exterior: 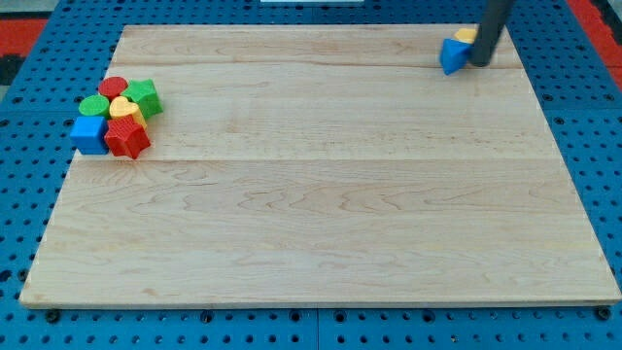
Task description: Push the blue triangle to the center
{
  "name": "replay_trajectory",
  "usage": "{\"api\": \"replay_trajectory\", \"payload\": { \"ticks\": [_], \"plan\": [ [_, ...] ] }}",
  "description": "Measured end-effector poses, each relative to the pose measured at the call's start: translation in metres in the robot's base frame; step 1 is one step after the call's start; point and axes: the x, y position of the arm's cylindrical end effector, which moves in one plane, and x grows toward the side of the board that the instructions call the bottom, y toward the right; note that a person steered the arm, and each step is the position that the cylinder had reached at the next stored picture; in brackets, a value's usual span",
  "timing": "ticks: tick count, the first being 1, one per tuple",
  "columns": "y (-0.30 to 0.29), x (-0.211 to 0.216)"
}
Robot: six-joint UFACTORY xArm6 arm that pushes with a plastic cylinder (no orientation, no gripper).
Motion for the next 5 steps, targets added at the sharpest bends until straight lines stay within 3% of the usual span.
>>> {"api": "replay_trajectory", "payload": {
  "ticks": [2,3,4,5],
  "plan": [
    [-0.127,0.0],
    [-0.115,0.013],
    [-0.055,0.03],
    [-0.013,0.017]
  ]
}}
